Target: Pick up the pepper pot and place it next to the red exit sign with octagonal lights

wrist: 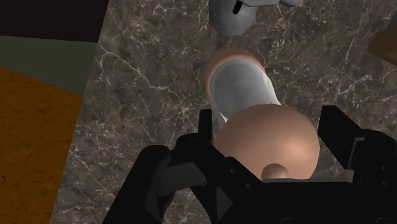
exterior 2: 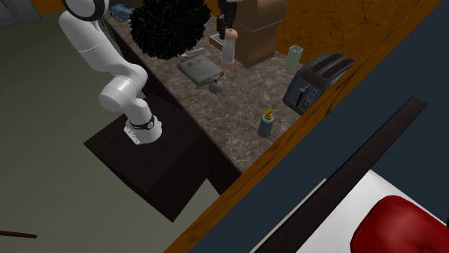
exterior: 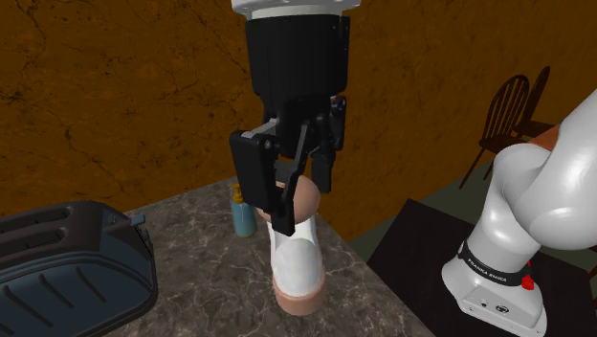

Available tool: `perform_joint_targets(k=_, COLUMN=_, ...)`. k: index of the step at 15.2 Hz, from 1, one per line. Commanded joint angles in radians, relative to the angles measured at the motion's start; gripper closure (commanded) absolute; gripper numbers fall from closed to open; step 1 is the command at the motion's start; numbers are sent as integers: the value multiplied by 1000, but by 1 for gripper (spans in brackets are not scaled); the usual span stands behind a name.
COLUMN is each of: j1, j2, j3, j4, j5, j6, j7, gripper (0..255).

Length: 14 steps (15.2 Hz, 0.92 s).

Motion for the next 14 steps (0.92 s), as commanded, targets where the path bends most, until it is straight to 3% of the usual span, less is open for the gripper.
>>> perform_joint_targets(k=1, j1=0, j2=-5, j3=-1, j4=-30, j5=3, j6=25, j7=-7, gripper=255)
perform_joint_targets(k=14, j1=10, j2=-21, j3=13, j4=-217, j5=21, j6=196, j7=-34, gripper=255)
